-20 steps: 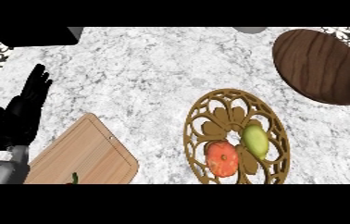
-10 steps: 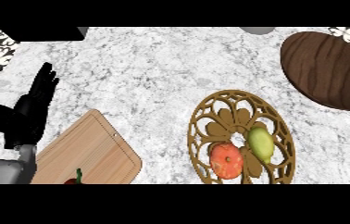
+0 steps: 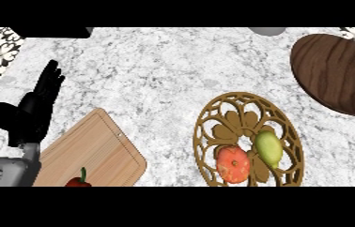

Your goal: Pick the lemon from the placemat and place it in the bowl

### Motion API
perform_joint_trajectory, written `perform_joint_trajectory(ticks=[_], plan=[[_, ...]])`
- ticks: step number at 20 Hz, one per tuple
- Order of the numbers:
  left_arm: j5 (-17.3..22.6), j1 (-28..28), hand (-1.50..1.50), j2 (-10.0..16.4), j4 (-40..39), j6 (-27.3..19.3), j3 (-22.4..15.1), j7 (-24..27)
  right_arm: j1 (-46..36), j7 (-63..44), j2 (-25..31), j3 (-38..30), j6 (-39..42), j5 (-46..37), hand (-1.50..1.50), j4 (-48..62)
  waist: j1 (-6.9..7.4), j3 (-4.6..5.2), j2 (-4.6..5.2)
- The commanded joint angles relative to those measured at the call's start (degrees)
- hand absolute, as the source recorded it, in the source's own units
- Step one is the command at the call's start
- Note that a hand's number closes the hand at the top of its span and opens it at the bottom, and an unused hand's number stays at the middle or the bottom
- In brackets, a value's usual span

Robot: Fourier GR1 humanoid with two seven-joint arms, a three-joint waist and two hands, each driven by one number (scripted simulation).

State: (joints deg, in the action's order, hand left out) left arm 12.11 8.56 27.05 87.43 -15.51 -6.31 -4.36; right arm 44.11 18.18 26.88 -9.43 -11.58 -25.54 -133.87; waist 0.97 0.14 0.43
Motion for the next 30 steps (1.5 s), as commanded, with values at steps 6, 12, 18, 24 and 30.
perform_joint_trajectory(ticks=[6,12,18,24,30], plan=[[-2.15,-0.22,0.00,-1.40,1.76,-0.54,-0.76,-1.76,-13.82,-20.86,8.71,7.99,13.19,-10.62,-1.50,1.97,0.87,-0.08,-0.13],[-3.28,1.49,0.00,-2.39,0.17,-0.64,0.89,-2.88,-20.91,-27.98,5.50,17.33,18.44,-19.06,-1.50,8.30,-0.53,-0.14,-0.31],[-3.30,-0.54,0.00,-2.19,0.46,2.59,3.12,-1.82,-28.61,-28.54,1.29,19.98,15.19,-29.15,-1.50,13.80,-0.72,-0.16,-0.45],[-3.78,-0.56,0.00,-2.55,-2.38,5.95,7.27,1.51,-29.02,-28.69,-3.58,22.57,12.98,-35.95,-1.50,13.62,-1.08,-0.14,-0.45],[-6.69,0.59,0.00,-6.50,-1.19,4.97,6.54,-0.46,-31.25,-27.71,-7.68,24.17,13.72,-37.82,-1.50,21.34,-1.05,-0.14,-0.44]])
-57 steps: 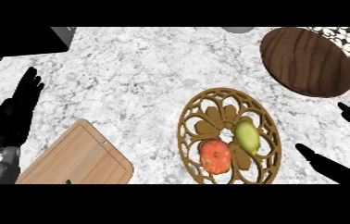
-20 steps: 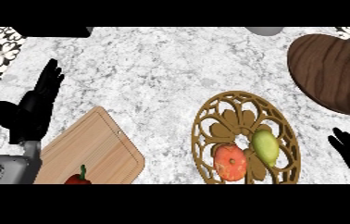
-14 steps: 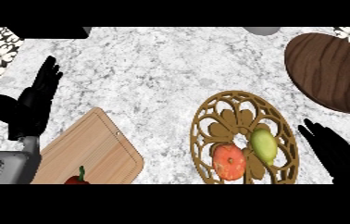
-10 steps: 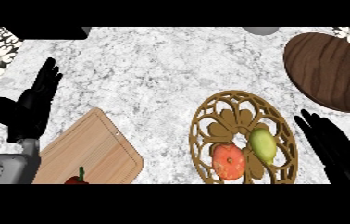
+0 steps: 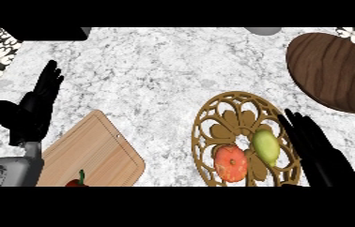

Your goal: Pick the lemon from the placemat and place it in the bowl

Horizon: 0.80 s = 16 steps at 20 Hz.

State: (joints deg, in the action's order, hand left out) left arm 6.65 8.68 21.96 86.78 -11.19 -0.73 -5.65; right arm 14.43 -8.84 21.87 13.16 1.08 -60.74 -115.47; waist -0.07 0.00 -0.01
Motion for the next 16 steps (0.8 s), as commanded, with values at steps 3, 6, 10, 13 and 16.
perform_joint_trajectory(ticks=[3,6,10,13,16], plan=[[-2.41,-1.31,0.00,-2.37,1.71,0.28,0.75,-0.70,1.71,0.31,-4.97,4.07,-3.27,-6.10,-1.50,5.60,-0.02,0.00,-0.04],[-0.82,1.52,0.00,-0.79,-6.19,4.51,5.40,3.68,-0.91,1.30,-4.52,0.62,0.05,-2.54,-1.50,3.77,-0.13,0.02,0.02],[-2.96,-1.63,0.00,-2.90,-0.04,3.65,3.62,1.78,-5.50,1.47,-6.85,-0.35,-1.14,-4.40,-1.50,10.02,0.11,0.00,0.00],[-2.63,2.01,0.00,-0.83,-1.70,5.16,5.00,-1.36,-6.47,1.38,-6.51,-2.45,0.20,-3.00,-1.50,9.98,0.02,0.00,0.02],[-2.49,-0.05,0.00,-1.37,1.57,5.94,4.90,-1.16,-5.99,-0.77,-10.90,2.19,-3.03,-8.07,-1.50,12.98,0.15,0.00,-0.01]])
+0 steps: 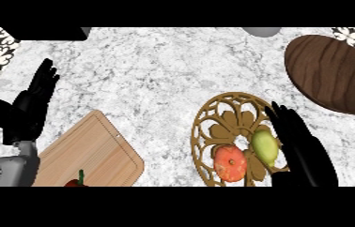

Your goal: Pick the lemon from the placemat and place it in the bowl

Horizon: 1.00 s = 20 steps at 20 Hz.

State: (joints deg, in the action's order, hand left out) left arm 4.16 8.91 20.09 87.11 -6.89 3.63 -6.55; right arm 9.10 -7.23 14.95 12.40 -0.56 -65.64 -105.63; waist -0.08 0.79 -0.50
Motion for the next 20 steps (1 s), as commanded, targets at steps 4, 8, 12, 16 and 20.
perform_joint_trajectory(ticks=[4,8,12,16,20], plan=[[-1.29,2.21,0.00,-2.11,-2.34,-0.65,0.06,-0.07,-5.66,2.14,-2.61,-0.36,1.18,1.25,1.50,12.10,0.24,-0.81,0.71],[-1.03,0.88,0.00,-0.79,-0.59,0.85,1.38,-0.22,-9.73,7.23,-1.91,-2.21,-0.84,2.47,1.50,15.76,0.48,-0.83,0.67],[-0.39,-0.51,0.00,-0.51,3.72,1.99,1.88,-3.32,-10.18,4.99,-4.55,0.54,-0.40,-1.00,1.50,14.54,0.39,-0.82,0.51],[-1.38,-0.77,0.00,-1.86,0.67,1.93,2.07,0.65,-14.89,7.96,-3.69,-4.45,-1.34,2.08,1.50,17.38,0.48,-0.81,0.59],[-2.17,2.16,0.00,-2.38,-3.25,1.36,2.40,0.28,-9.31,4.08,-5.27,-3.19,-5.91,-2.24,1.50,7.90,-0.43,-0.78,0.53]])
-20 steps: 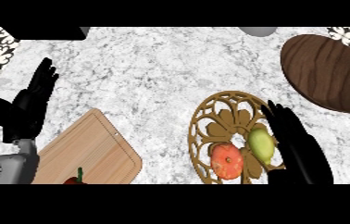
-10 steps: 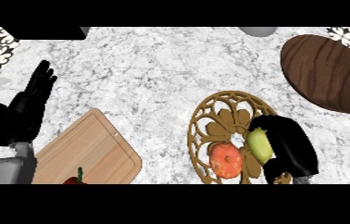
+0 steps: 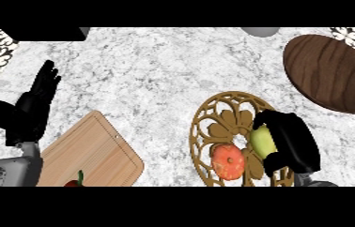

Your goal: Pick the lemon from the placemat and place it in the bowl

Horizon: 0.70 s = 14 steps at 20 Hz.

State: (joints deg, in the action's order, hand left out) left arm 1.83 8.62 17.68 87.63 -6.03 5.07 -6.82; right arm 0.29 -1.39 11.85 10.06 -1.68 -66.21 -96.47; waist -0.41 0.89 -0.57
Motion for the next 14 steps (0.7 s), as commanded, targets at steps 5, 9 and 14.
perform_joint_trajectory(ticks=[5,9,14], plan=[[-1.10,2.15,0.00,-1.33,-0.27,0.22,-2.24,-0.40,-16.53,-24.91,-7.71,-12.83,10.84,-0.21,1.50,14.77,3.63,-0.77,1.99],[-1.70,2.83,0.00,-1.43,-0.12,0.61,-3.24,-0.80,-29.84,-38.12,-9.15,-17.34,15.95,-2.39,1.50,22.59,4.18,-0.83,1.59],[-0.63,1.40,0.00,-1.19,-0.12,1.09,-1.57,0.71,-45.88,-47.04,-6.22,-18.28,13.33,-9.28,1.50,29.25,3.17,-0.82,1.03]])
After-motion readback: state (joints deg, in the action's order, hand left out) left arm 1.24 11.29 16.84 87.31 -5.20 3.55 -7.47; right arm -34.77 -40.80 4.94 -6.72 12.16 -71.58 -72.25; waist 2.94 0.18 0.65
